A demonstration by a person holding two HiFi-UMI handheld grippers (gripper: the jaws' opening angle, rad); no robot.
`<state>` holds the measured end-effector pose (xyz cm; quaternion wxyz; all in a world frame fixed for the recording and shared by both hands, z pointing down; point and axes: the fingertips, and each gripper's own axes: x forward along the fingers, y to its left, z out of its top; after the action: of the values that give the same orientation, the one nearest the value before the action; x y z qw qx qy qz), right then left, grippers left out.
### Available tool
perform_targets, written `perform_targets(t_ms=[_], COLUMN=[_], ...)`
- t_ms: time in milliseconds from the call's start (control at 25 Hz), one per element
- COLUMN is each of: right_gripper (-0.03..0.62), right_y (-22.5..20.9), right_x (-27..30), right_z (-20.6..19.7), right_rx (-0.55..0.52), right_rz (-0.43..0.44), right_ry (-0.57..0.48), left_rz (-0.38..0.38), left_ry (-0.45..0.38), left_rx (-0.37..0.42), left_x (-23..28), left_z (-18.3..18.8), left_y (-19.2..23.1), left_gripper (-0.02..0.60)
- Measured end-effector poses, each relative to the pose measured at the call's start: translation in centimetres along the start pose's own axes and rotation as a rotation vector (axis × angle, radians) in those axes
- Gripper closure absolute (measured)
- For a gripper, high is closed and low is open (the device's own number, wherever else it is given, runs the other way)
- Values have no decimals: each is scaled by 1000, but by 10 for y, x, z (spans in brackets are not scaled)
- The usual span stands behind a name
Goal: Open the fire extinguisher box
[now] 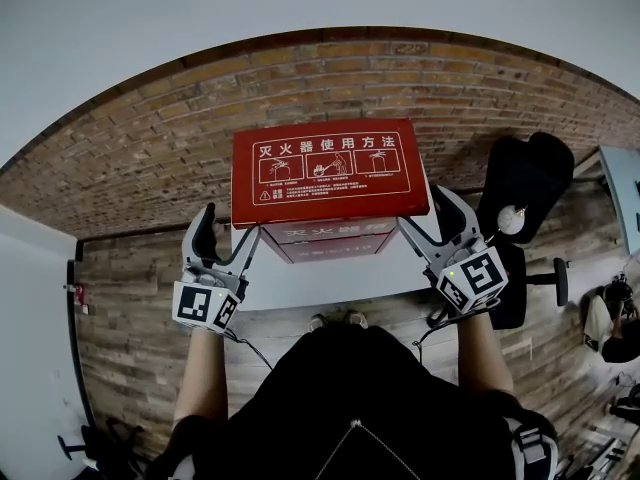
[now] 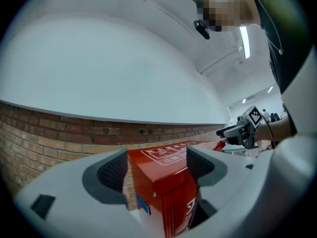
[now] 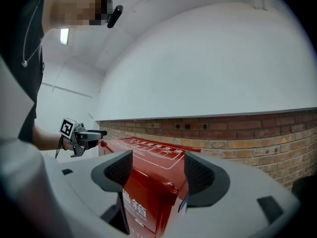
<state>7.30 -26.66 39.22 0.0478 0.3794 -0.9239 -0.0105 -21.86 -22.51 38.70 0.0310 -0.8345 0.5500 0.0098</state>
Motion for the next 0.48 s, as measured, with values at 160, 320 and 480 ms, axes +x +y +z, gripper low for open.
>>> perform_targets(t_ms=[160,320,480], right_gripper=[279,279,279], right_y=[-8,-13,-13], right_x=[2,6,6], right_z=[-19,-31,-39], right_rx=[25,62,85], right_rz=[-1,11,28], right_ry=[47,62,59], left_rz=[-65,-121,-149], left_ry=[50,73,79], left_rx=[-43,-62,-58], left_x=[3,10,13], left_z=[-24,-39,-47], left_y=[2,-4,-8], left_gripper=[164,160,160])
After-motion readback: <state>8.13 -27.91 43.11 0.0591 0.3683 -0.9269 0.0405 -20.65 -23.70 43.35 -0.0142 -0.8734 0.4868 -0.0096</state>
